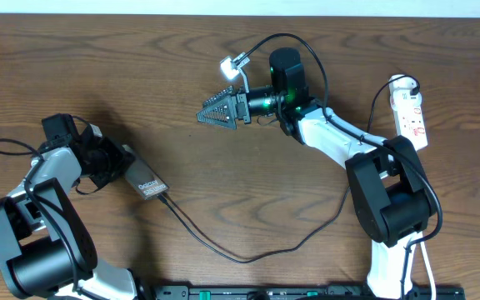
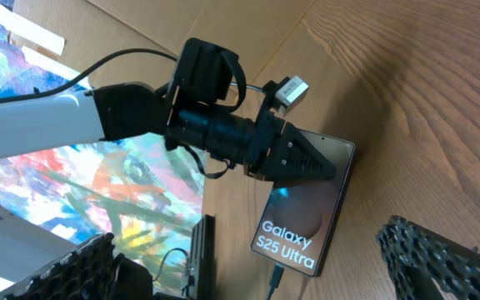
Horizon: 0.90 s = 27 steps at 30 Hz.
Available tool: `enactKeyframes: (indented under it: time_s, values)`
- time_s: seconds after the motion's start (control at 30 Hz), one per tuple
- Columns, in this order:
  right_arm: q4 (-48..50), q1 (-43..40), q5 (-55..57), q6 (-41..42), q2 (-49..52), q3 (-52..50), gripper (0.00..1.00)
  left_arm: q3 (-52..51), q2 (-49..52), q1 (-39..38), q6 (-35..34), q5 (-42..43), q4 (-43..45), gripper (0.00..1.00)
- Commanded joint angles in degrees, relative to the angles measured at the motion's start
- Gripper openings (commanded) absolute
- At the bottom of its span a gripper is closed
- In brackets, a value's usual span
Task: Plug charger to phone and switch on socket
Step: 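Lower the phone with the left gripper onto the table at left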
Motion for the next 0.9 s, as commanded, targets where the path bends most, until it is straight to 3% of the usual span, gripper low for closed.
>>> enactKeyframes:
  time_s: [0.0,0.27,0.87]
  values:
    - [-0.3,-0.3,-0.1,-0.9,0.1,1.0,0.99,-0.3,0.1,-0.2,0.5,-0.5,-0.3,0.26]
    - [-0.3,-0.3,-0.1,-0.9,0.1,1.0,0.99,-0.3,0.1,-0.2,0.5,-0.5,-1.7,0.32]
    - [-0.3,-0.3,-0.1,-0.9,0.1,1.0,0.99,-0.3,0.1,-0.2,0.6,-0.5,-4.7,0.33]
